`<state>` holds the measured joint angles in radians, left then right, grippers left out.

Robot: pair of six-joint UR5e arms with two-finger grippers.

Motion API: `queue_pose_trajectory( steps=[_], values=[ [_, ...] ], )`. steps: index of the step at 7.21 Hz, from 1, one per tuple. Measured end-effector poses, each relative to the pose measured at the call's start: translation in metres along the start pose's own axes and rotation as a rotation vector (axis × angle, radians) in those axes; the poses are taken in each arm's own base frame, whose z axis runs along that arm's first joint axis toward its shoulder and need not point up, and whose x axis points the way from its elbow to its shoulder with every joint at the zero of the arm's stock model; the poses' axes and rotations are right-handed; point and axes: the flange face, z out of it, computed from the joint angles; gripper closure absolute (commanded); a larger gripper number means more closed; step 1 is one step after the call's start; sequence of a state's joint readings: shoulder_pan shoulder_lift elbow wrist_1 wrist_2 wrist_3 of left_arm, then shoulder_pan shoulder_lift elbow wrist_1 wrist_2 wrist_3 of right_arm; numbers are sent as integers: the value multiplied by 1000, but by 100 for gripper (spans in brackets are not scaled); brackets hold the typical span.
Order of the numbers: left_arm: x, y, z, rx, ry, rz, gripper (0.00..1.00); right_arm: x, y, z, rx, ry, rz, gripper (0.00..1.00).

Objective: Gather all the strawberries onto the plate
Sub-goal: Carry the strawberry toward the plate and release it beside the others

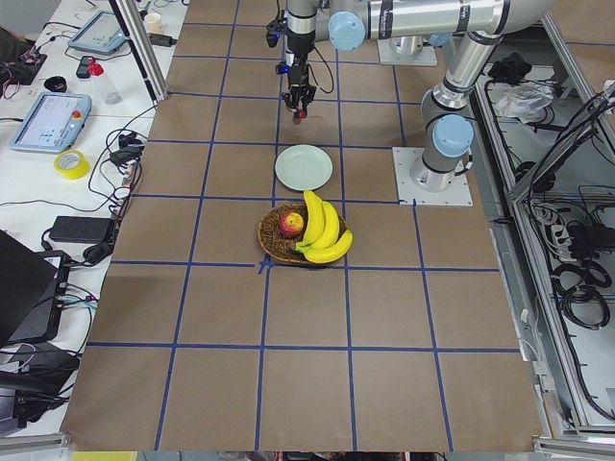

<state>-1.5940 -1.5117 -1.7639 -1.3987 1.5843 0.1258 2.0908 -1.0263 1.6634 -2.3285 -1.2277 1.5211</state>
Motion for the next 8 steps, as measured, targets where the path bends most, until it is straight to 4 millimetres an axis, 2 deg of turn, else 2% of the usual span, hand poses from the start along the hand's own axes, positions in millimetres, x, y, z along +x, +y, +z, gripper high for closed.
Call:
queue_pose_trajectory(
  steps=[3, 4, 5, 8],
  values=[
    [1, 1, -1, 2, 1, 2, 0, -3, 1, 28, -3, 34, 20, 64],
    [1, 1, 0, 1, 1, 1, 0, -3, -1, 32, -2, 40, 23, 22],
    [1, 2, 0, 0, 1, 1, 0, -2, -2, 34, -2, 45, 25, 2],
    [1, 4, 3, -11, 1, -3, 0, 1, -1, 32, -2, 56, 29, 0]
  ],
)
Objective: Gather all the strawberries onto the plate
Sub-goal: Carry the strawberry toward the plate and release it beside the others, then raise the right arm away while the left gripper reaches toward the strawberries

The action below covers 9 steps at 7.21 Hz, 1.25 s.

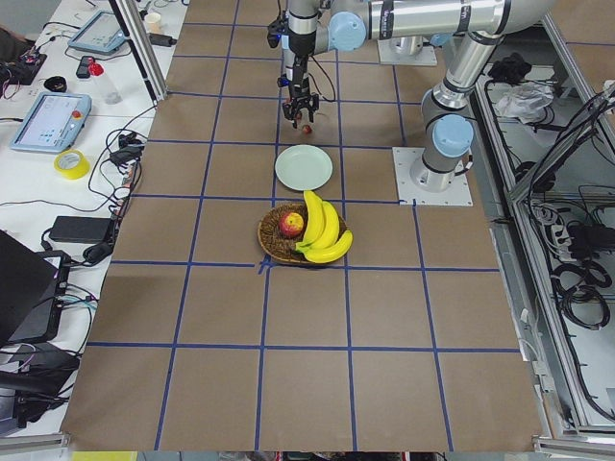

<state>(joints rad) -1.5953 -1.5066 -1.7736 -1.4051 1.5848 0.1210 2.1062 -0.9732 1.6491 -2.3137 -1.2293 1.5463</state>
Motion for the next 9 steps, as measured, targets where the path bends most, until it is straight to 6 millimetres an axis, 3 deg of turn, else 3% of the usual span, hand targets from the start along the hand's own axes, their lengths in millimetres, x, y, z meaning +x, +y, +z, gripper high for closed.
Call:
queue_pose_trajectory(
  steps=[2, 4, 5, 7, 8, 9],
  values=[
    [0, 1, 2, -6, 3, 2, 0, 5, 10, -34, 6, -4, -21, 0],
    [0, -1, 12, -24, 12, 2, 0, 21, 3, -93, 31, 56, -99, 0],
    [0, -3, 14, -23, 14, -1, 0, 33, -18, -128, 66, 104, -158, 0],
    [-1, -6, 19, -32, 13, -19, 0, 61, -85, -206, 128, 173, -291, 0],
    [-3, -8, 28, -49, 16, -67, 0, 76, -122, -242, 161, 206, -384, 0],
    [-4, -11, 46, -75, 11, -193, 0, 90, -147, -278, 186, 218, -480, 0]
  ],
)
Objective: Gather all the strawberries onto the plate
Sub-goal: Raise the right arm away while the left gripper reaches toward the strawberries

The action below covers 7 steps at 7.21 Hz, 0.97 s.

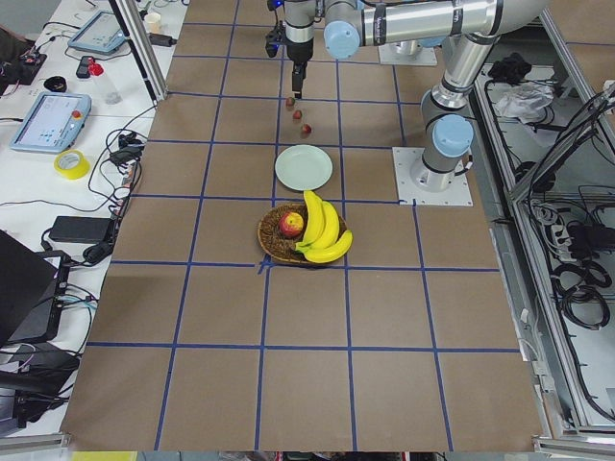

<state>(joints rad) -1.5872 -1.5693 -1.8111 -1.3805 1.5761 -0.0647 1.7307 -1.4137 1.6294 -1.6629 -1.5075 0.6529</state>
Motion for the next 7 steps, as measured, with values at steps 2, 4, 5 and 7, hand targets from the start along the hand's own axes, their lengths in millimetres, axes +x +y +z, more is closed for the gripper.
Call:
queue_pose_trajectory(
  steps=[2, 4, 5, 7],
  values=[
    [1, -7, 47, -58, -18, -354, 0, 29, -6, -62, 80, -2, -164, 0],
    [9, -8, 94, -86, -28, -518, 0, 46, 20, -123, 124, -4, -328, 0],
    [21, -6, 116, -80, -27, -543, 0, 53, 30, -139, 147, -11, -382, 0],
    [45, -4, 150, -76, -29, -530, 0, 57, 37, -150, 172, -14, -421, 0]
  ],
)
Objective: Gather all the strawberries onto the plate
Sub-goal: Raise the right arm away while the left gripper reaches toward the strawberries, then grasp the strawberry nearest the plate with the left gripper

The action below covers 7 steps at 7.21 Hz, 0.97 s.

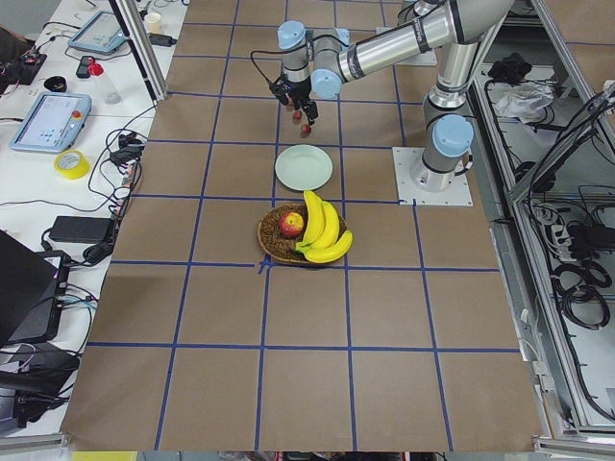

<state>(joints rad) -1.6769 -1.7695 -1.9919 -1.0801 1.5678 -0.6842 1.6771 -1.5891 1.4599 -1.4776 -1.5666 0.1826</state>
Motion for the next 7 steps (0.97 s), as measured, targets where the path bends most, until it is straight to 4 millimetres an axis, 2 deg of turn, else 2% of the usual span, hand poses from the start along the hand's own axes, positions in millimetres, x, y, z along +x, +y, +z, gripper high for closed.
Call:
queue_pose_trajectory(
  steps=[2, 3, 4, 6, 7],
  values=[
    [14, 6, 25, -16, -23, 52, 0, 1, -7, -4, 62, -2, -8, 0],
    [17, 6, 33, -17, -29, 104, 7, 2, -14, -7, 125, 11, -16, 0],
    [19, 5, 40, -21, -34, 151, 7, 4, -16, -7, 156, 34, -40, 0],
    [21, 3, 53, -44, -43, 179, 14, 5, -16, -5, 160, 44, -89, 0],
    [22, 2, 60, -57, -49, 182, 21, 5, -15, -4, 151, 45, -96, 0]
  ],
)
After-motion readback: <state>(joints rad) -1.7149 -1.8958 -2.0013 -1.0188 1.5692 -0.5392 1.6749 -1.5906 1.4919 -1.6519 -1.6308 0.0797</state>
